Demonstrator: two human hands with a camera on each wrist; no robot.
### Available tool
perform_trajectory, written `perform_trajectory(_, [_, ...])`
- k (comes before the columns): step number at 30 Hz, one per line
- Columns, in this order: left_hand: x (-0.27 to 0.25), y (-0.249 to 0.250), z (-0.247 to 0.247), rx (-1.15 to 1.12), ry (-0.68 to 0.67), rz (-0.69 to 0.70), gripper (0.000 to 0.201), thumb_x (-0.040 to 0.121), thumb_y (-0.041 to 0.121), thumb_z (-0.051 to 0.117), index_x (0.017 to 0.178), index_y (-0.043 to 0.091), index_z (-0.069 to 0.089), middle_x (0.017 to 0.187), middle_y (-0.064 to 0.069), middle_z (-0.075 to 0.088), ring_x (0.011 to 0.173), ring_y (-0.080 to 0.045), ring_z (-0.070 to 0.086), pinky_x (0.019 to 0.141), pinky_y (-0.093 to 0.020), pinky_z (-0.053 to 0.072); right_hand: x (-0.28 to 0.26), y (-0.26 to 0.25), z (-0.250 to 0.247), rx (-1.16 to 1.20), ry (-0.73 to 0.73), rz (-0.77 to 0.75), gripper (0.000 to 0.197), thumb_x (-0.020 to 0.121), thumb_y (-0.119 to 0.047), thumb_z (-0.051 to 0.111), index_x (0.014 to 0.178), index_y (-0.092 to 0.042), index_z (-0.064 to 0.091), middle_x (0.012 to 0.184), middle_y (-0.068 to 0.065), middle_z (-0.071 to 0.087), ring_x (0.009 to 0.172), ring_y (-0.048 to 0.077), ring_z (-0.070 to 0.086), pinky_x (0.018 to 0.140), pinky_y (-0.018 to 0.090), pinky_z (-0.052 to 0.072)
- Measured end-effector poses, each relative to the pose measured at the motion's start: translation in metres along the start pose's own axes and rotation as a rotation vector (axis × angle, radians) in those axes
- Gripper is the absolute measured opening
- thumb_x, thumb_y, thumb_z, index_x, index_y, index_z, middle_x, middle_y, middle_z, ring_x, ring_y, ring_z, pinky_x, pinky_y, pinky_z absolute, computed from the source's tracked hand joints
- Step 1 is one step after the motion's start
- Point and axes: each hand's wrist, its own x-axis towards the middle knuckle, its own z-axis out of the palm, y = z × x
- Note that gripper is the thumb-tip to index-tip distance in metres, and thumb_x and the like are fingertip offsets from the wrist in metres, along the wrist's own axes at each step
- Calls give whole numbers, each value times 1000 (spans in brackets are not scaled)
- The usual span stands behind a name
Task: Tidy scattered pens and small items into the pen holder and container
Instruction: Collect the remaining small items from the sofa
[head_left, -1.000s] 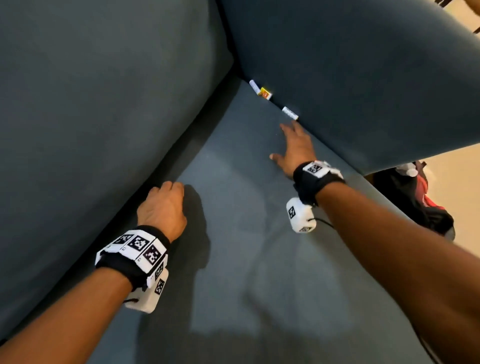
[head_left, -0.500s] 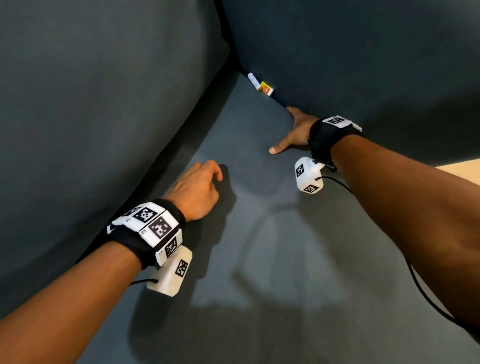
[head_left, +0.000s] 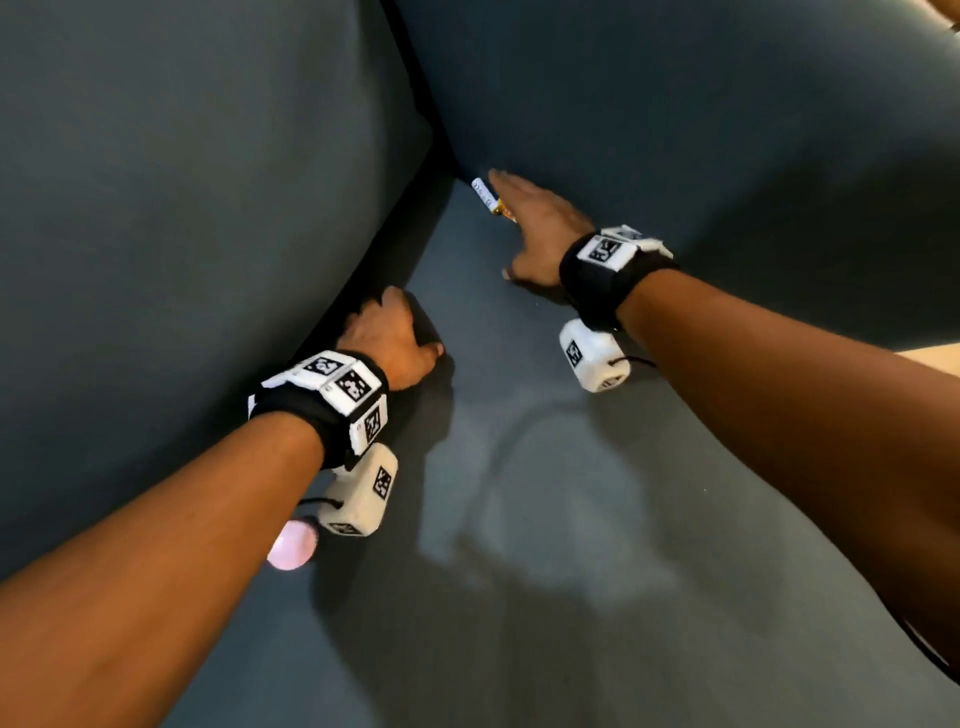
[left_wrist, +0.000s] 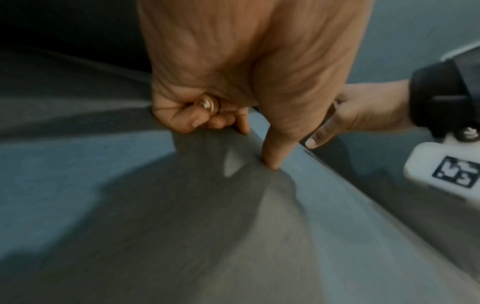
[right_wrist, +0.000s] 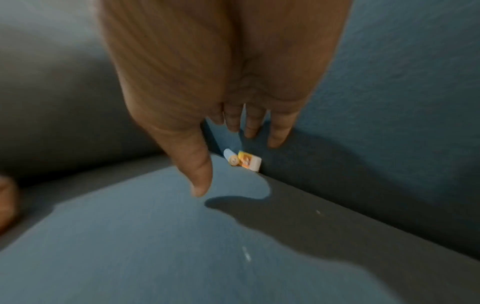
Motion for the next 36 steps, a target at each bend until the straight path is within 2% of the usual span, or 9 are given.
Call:
perform_trajectory(3, [8, 5, -5, -20, -111, -80, 124, 56, 60, 84, 148, 10, 18, 149, -18, 33, 137, -38, 33, 111, -43, 32, 29, -21, -7, -27, 4, 48, 77, 88, -19, 58, 154, -15, 19, 156, 10, 32, 141, 28, 35, 116, 32, 28])
perform_trajectory(5, [8, 8, -3, -23, -125, -94, 131, 55, 57, 86, 151, 12, 10, 152, -16, 27, 140, -37, 28, 112, -43, 30, 38, -33, 2, -90, 5, 115, 65, 91, -18, 47, 151, -18, 23, 152, 9, 37, 137, 31, 38, 113, 42, 32])
perform_trajectory(8, [12, 5, 0, -66, -145, -98, 126, 54, 54, 88, 149, 14, 16, 151, -14, 30, 139, -37, 30, 110, -44, 32, 46, -43, 20, -137, -3, 175, 62, 93, -18, 38, 152, -20, 19, 152, 4, 34, 137, 32, 31, 111, 50, 30])
perform_trajectory(10, [15, 2, 0, -81, -163, -107, 123, 54, 52, 89, 148, 14, 19, 150, -14, 31, 138, -36, 31, 110, -44, 33, 55, -40, 24, -99, -21, 191, 63, 93, -21, 40, 152, -19, 19, 151, 8, 33, 135, 35, 32, 113, 47, 29])
perform_trajectory(21, [21, 2, 2, -96, -185, -116, 124, 52, 51, 90, 148, 15, 20, 149, -12, 34, 138, -35, 32, 112, -43, 34, 75, -19, 20, -16, -54, 250, 40, 96, -14, 36, 127, -1, 57, 138, 20, 51, 125, 38, 50, 103, 37, 38])
perform_trajectory(25, [22, 1, 1, -83, -184, -119, 123, 53, 51, 89, 147, 14, 20, 149, -13, 34, 138, -35, 33, 111, -41, 33, 81, -26, 11, -45, -95, 303, 40, 100, -17, 36, 129, 1, 55, 139, 24, 50, 126, 39, 49, 102, 38, 39])
perform_trajectory(30, [25, 2, 2, -73, -196, -126, 125, 53, 53, 89, 148, 14, 18, 150, -13, 33, 139, -34, 32, 112, -41, 32, 82, -25, 9, -14, -212, 272, 37, 97, -1, 32, 123, 15, 52, 134, 32, 50, 122, 43, 51, 99, 42, 40])
perform_trajectory(34, [26, 2, 2, -57, -203, -129, 127, 53, 53, 89, 149, 12, 17, 151, -14, 33, 139, -34, 33, 113, -41, 33, 84, -23, 9, 63, -245, 219, 25, 93, -12, 38, 88, 4, 57, 128, 29, 54, 115, 38, 55, 94, 37, 42])
perform_trajectory(36, [26, 2, 2, -48, -200, -128, 129, 52, 54, 89, 150, 12, 15, 152, -14, 31, 139, -34, 32, 114, -41, 32, 83, -16, 11, 97, -193, 243, 23, 84, -24, 43, 85, -6, 58, 110, 20, 63, 101, 34, 58, 84, 33, 43])
